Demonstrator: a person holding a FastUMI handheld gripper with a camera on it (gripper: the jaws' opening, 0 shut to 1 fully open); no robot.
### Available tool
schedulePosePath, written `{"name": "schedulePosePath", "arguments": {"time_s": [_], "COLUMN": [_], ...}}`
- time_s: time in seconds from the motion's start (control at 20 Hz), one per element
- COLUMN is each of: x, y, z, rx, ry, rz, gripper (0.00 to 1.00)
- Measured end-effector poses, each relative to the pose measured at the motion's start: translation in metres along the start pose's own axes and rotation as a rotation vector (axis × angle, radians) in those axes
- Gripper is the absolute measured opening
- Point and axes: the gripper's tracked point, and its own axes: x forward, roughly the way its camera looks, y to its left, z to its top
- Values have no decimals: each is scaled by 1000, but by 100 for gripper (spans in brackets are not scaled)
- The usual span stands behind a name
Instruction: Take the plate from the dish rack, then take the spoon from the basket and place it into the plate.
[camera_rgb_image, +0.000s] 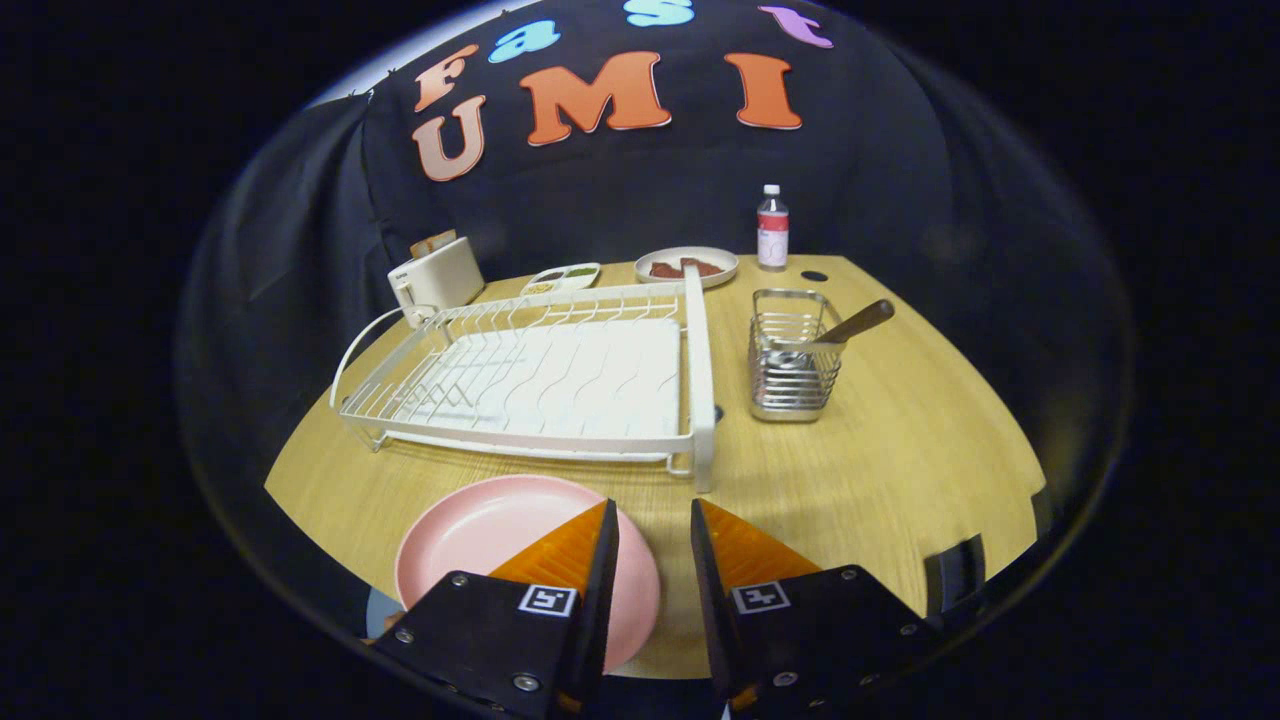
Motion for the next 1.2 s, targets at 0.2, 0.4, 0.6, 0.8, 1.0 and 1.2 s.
{"name": "schedulePosePath", "arguments": {"time_s": [0.2, 0.4, 0.6, 0.8, 1.0, 1.2], "x": [-4, 0, 5, 20, 40, 51], "y": [-39, -80, -94, -105, -113, -115], "z": [22, 48, 72, 88, 99, 98], "rx": [-25, 51, 70, 50, 65, 116], "ry": [-108, -230, -324, -373, -394, -382], "rz": [-100, -179, -171, -207, -227, -204], "gripper": [56, 63, 63, 63, 56, 45]}}
